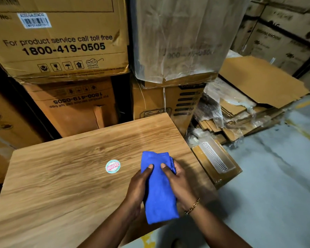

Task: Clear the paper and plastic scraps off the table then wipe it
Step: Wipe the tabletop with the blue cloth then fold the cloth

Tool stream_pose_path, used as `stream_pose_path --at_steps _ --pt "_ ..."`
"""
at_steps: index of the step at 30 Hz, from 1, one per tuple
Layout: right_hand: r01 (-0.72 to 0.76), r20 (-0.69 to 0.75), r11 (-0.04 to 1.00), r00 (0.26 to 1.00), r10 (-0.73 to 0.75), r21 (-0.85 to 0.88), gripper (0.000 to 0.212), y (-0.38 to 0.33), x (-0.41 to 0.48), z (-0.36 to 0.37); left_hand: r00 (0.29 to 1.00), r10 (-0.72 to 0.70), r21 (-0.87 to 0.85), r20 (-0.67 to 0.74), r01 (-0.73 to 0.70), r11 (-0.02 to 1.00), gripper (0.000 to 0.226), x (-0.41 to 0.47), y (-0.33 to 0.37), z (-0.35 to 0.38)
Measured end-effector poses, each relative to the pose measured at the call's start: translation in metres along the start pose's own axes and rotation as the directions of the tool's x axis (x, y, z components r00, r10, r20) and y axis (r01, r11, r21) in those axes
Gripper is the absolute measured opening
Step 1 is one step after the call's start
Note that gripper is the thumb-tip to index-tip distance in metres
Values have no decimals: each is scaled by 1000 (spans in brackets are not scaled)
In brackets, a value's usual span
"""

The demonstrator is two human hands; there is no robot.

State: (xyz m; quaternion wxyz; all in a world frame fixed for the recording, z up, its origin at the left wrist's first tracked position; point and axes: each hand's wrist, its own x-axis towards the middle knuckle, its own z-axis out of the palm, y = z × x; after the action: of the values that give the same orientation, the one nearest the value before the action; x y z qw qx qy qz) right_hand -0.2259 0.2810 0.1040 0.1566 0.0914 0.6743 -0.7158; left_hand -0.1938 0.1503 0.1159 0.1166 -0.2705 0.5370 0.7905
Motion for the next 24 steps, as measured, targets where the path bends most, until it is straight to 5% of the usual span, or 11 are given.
stream_pose_path --at_steps 5,9,19,24 --pt "-215 216 945 963 163 247 46 5 -11 -24 984 149 -78 -100 -157 984 26 6 -12 18" --pt "-161 108 972 984 145 169 28 14 -1 -43 975 181 -25 -125 -186 982 24 15 -20 43" --pt "-211 158 966 969 188 148 32 3 70 -181 994 72 -12 -82 -74 997 21 70 -51 166" --pt "-301 206 947 940 273 117 54 13 112 -269 994 -56 20 -91 58 998 24 117 -75 237"
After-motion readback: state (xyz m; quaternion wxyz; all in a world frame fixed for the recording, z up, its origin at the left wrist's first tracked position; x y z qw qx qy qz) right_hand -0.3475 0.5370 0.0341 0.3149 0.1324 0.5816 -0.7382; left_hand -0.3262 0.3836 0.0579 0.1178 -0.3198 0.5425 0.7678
